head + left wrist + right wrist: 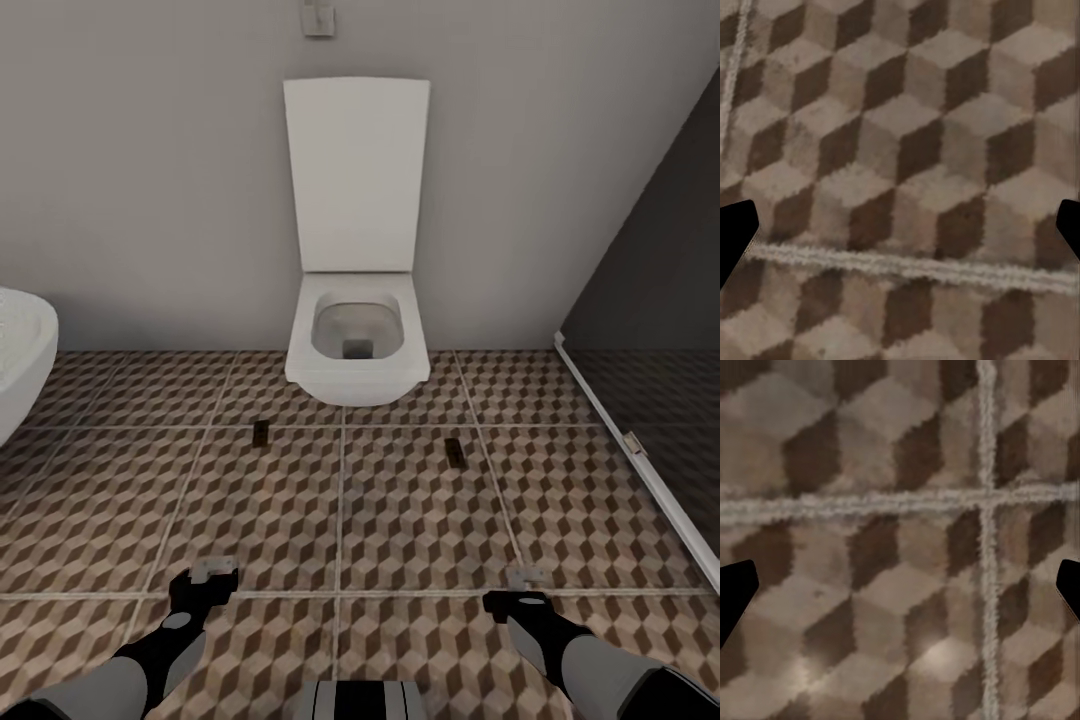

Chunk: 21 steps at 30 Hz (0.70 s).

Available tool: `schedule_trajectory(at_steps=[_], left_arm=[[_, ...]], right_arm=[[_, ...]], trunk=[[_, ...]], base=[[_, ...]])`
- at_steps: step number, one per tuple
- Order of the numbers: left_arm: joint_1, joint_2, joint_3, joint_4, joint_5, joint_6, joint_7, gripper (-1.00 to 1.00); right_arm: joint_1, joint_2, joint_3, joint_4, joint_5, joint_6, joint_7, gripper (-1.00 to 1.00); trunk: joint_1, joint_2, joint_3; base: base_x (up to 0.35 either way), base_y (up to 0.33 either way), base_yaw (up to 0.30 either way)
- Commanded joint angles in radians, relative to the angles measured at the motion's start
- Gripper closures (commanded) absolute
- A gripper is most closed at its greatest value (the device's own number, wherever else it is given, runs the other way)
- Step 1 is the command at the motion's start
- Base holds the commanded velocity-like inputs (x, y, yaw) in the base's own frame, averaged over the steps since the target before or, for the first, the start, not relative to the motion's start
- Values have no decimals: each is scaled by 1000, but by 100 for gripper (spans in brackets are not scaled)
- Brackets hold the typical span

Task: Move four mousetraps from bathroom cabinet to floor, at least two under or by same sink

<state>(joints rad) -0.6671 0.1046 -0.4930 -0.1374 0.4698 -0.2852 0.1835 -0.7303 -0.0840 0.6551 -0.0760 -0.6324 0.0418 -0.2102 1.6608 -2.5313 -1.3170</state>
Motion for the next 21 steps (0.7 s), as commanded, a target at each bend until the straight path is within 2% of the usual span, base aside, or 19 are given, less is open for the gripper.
schedule_trajectory(at_steps=[1,21], left_arm=[[0,0,-9,-1,5,-2,5,-100],[0,0,-9,-1,7,-1,4,-100]], right_arm=[[0,-1,9,-3,-7,4,-5,-100],[0,1,12,-7,-5,6,-3,-100]], trunk=[[-1,0,3],[-10,5,81]], base=[[0,0,0],[0,0,0]])
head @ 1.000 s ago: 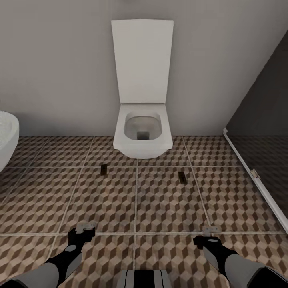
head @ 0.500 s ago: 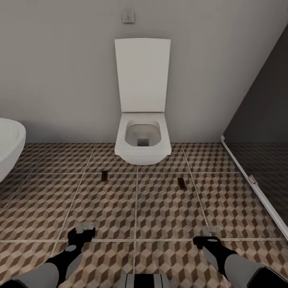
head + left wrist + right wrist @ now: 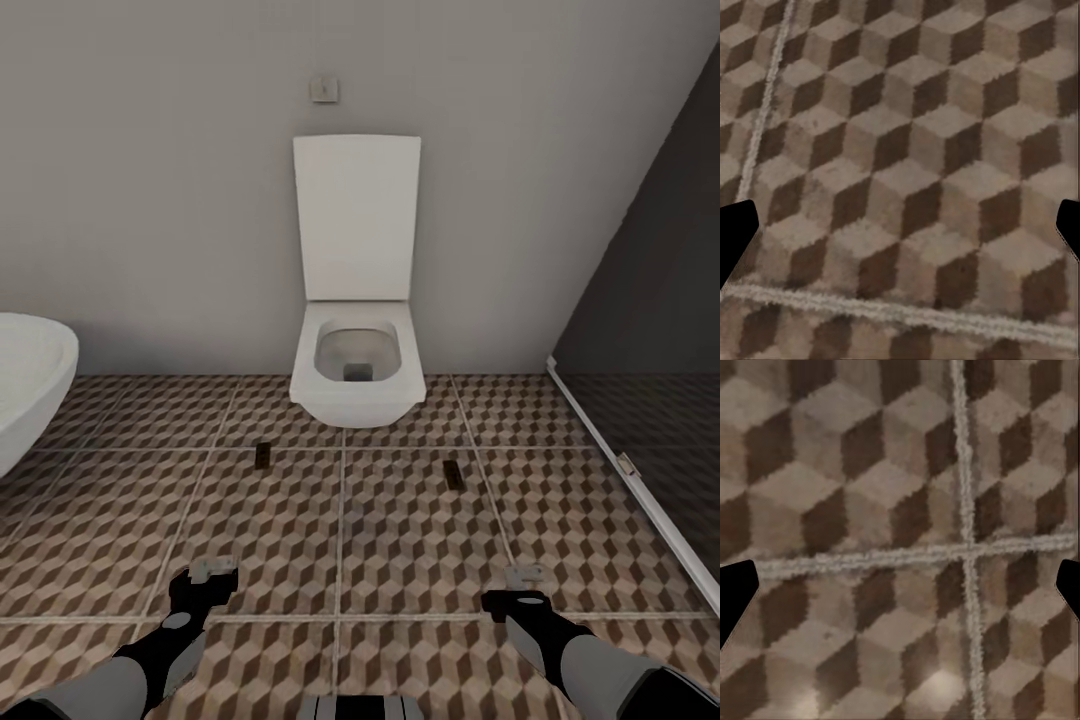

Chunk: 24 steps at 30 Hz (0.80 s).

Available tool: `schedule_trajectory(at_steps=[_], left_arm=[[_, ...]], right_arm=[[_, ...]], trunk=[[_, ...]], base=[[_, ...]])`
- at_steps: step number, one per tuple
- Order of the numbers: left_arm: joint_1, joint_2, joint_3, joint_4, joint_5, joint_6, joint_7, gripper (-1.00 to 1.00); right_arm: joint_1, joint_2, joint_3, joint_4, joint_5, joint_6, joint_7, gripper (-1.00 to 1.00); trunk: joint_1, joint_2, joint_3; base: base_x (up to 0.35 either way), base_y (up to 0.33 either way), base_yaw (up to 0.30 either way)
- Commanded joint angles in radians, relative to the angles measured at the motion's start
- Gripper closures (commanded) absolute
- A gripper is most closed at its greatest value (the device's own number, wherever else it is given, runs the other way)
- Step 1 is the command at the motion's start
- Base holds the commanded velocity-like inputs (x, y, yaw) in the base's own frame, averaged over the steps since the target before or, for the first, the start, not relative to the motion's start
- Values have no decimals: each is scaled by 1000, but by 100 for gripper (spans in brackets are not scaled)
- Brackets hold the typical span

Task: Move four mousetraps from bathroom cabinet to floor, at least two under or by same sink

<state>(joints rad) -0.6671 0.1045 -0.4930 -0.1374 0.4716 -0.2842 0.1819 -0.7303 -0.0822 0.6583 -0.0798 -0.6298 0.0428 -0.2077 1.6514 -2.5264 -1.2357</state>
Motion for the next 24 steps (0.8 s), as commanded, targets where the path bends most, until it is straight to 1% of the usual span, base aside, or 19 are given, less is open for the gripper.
schedule_trajectory(at_steps=[1,24], left_arm=[[0,1,-9,-1,5,-2,5,-100],[0,1,-11,-2,7,15,1,-100]], right_arm=[[0,-1,8,-3,-7,5,-5,-100],[0,4,12,-3,-5,5,-5,-100]], trunk=[[-1,0,3],[-11,5,92]], base=[[0,0,0],[0,0,0]])
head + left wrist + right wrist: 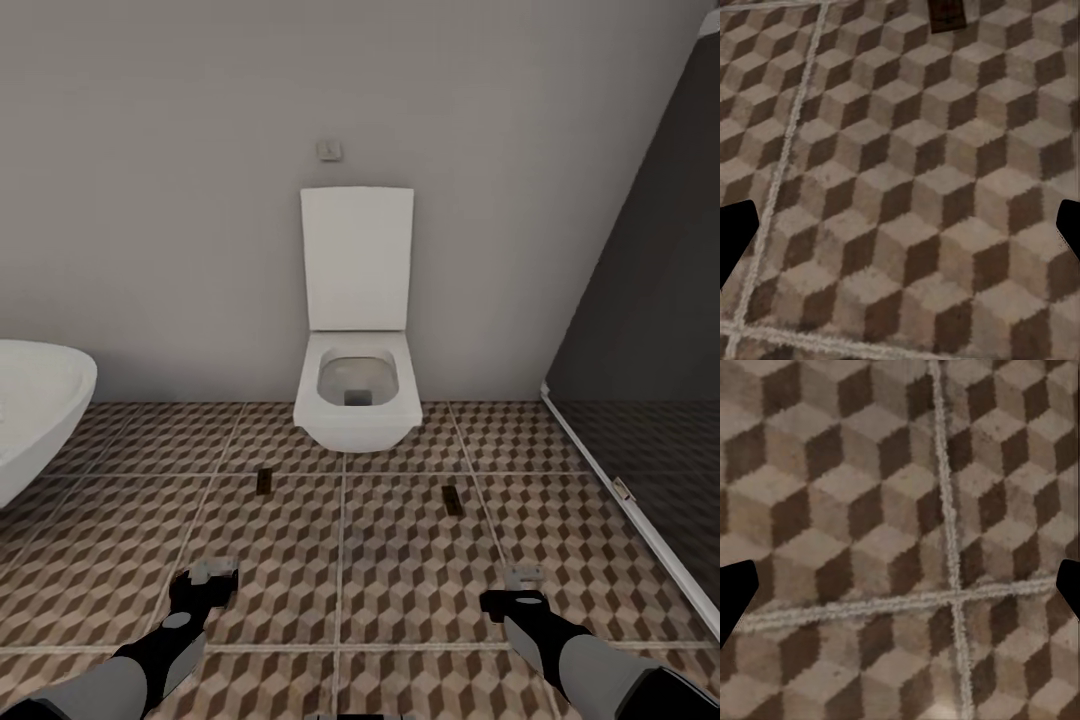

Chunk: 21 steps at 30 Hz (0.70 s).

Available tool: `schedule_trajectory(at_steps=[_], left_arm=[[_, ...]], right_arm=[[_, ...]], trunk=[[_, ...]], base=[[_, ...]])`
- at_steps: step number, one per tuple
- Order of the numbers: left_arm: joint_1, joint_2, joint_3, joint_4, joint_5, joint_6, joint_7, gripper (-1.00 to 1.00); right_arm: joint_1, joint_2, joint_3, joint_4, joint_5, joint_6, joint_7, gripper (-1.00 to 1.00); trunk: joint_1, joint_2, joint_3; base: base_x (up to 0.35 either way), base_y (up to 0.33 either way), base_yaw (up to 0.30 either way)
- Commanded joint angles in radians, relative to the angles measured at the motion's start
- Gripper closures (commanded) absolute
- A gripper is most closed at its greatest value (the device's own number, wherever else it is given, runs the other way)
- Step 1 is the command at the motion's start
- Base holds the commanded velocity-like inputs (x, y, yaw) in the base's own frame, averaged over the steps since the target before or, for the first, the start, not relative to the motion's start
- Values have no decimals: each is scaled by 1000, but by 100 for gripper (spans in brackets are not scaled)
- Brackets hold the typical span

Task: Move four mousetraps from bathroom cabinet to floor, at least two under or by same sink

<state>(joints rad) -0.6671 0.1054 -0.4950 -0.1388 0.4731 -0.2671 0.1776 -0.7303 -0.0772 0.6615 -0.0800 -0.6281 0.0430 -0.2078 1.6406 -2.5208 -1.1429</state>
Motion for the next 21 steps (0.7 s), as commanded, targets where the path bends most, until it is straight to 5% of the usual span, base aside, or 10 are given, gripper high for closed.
schedule_trajectory(at_steps=[1,21], left_arm=[[0,0,-9,-1,6,-1,5,-100],[0,1,-8,-1,7,0,-5,-100]], right_arm=[[0,0,8,-3,-7,5,-5,-100],[0,0,5,-3,-7,7,-5,-100]], trunk=[[-1,0,3],[-10,5,81]], base=[[0,0,0],[0,0,0]])
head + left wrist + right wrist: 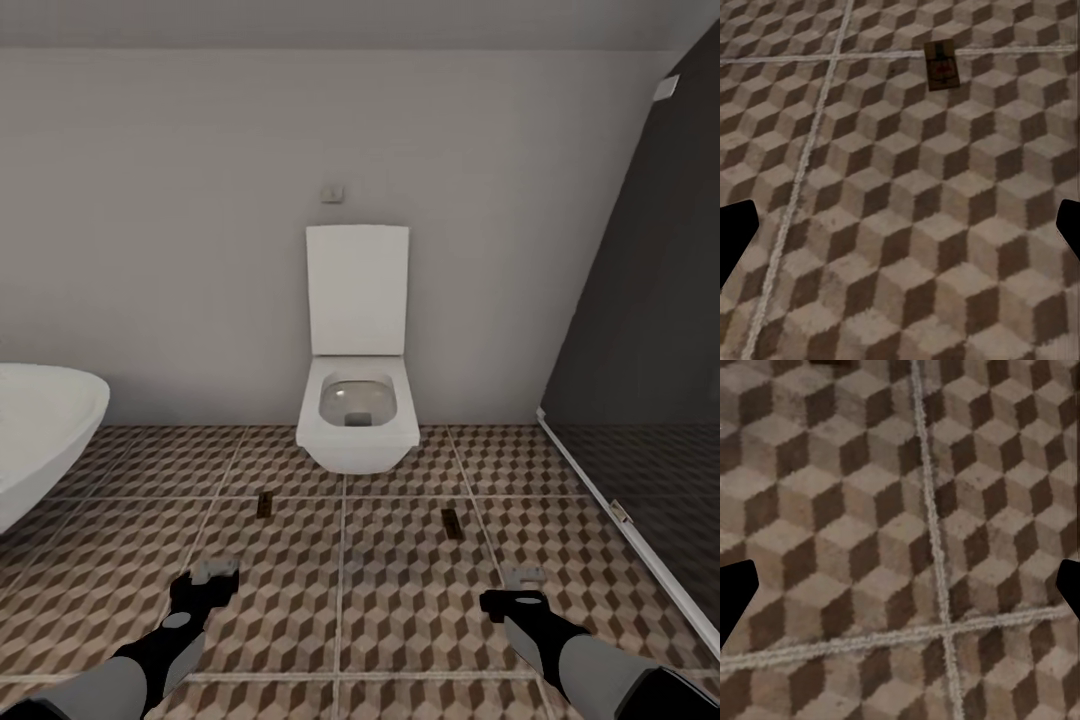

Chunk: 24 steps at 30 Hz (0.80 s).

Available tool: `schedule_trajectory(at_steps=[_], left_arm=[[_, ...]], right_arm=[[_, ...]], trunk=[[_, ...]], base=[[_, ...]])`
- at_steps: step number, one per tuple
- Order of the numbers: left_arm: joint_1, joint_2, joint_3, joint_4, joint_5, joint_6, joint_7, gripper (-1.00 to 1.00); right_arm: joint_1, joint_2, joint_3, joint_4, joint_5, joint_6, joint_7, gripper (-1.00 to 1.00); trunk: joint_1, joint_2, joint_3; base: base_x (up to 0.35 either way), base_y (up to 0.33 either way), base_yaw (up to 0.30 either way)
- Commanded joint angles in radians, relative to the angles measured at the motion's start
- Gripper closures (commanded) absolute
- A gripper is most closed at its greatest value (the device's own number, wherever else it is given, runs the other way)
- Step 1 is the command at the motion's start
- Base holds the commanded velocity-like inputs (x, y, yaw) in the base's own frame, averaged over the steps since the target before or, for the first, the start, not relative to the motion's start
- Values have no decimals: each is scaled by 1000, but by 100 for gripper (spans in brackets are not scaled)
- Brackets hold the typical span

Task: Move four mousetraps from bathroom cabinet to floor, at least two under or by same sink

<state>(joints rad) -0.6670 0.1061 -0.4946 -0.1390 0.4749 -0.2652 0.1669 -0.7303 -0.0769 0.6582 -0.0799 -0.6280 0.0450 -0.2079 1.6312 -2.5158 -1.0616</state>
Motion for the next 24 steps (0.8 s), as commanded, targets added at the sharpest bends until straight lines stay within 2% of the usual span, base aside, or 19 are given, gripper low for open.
schedule_trajectory(at_steps=[1,16,24], left_arm=[[0,0,-9,-1,5,-2,5,-100],[0,0,-9,-1,5,-2,6,-100],[0,0,-7,0,7,-2,6,-100]], right_arm=[[0,-1,8,-3,-7,5,-5,-100],[0,-1,13,-6,-4,2,-5,-100],[0,1,18,-7,11,-9,-5,-100]], trunk=[[-1,0,3],[-7,3,61],[-11,5,92]], base=[[0,0,0],[0,0,0],[0,0,0]])
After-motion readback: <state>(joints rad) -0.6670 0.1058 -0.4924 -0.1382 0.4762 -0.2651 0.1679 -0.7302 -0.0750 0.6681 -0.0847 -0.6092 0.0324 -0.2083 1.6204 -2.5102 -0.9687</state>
